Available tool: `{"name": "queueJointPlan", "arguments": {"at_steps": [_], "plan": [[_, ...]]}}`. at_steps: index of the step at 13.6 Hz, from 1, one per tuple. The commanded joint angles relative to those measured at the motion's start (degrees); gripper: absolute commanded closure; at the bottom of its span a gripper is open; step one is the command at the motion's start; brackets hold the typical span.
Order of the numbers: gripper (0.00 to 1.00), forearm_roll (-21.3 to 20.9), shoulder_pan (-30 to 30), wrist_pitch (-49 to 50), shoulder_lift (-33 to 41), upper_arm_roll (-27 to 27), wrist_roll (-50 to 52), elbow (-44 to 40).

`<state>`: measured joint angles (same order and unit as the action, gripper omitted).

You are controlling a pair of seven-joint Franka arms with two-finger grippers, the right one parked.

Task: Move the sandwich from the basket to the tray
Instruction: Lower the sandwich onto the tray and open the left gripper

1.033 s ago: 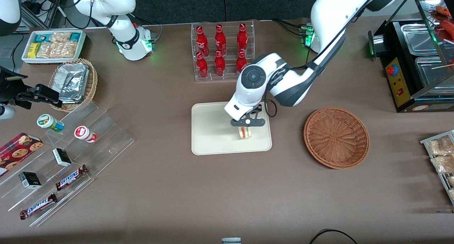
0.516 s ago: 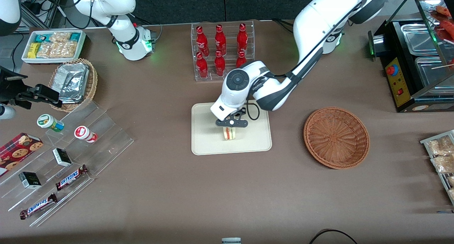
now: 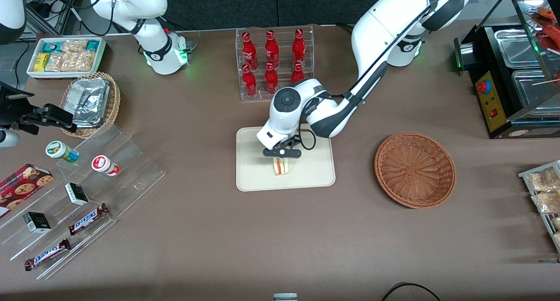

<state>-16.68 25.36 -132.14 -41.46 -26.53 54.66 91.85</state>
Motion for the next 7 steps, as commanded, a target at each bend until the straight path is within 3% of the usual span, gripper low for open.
{"name": "queueJointPlan", "arguments": {"at_steps": [1, 7], "plan": [[0.01, -0.98, 0.65, 0.48, -0.64, 0.51, 0.44, -1.67], [0.01, 0.07, -0.23, 8.36, 2.34, 0.78, 1.15, -4.03]]}}
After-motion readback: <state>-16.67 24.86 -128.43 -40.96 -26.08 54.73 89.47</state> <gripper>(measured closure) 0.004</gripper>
